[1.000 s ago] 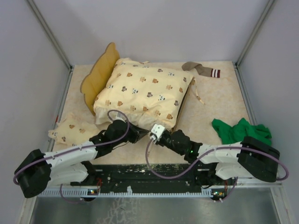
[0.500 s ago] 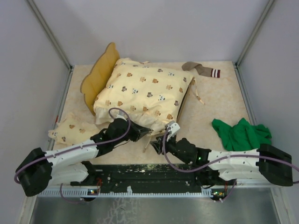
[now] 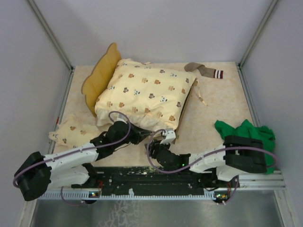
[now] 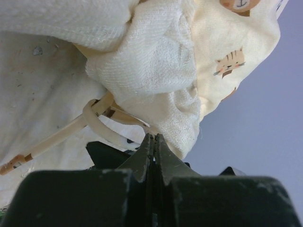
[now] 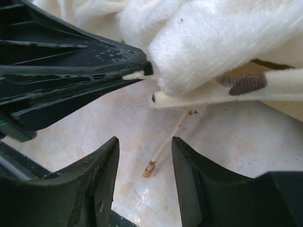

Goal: Set up the pet bed

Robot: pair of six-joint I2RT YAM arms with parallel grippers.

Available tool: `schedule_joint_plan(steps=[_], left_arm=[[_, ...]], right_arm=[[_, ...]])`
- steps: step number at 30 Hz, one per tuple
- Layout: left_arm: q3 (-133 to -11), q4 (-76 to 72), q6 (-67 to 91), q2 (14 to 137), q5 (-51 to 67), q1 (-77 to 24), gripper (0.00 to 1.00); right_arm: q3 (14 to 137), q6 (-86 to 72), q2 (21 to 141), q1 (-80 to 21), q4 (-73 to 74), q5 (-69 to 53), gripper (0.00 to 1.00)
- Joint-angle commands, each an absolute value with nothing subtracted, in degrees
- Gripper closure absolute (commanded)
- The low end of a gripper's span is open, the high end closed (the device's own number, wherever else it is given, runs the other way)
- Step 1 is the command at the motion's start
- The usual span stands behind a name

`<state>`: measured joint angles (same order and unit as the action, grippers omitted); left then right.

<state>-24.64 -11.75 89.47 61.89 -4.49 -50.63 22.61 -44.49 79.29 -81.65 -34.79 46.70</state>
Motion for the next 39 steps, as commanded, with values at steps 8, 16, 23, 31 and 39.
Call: schedule_joint_plan(steps=[8, 16, 23, 31, 39], left_arm=[[-26.2, -8.0, 91.5, 58.1, -6.7, -50.6, 1.00], [-26.8, -9.6, 91.8, 60.0, -5.5, -50.6, 1.00], [-28.9, -10.8, 87.4, 58.3, -5.9, -50.7, 1.00], [-30.5, -12.7, 77.9, 55.0, -8.5, -50.4, 1.00], [-29.9, -15.4, 65.7, 51.9, -2.7, -46.6, 1.00]], right_arm=[[32.2, -66.7, 93.8, -82.1, -29.1, 54.0, 0.47], [29.5, -65.1, 95.7, -82.1, -33.6, 54.6, 0.91], [24.8, -65.6, 86.9, -81.5, -23.5, 56.2, 1.00], [19.4, -79.3, 70.6, -81.4, 2.2, 58.3, 1.00], [12.6, -87.0, 56.1, -81.2, 11.6, 60.0, 1.00]])
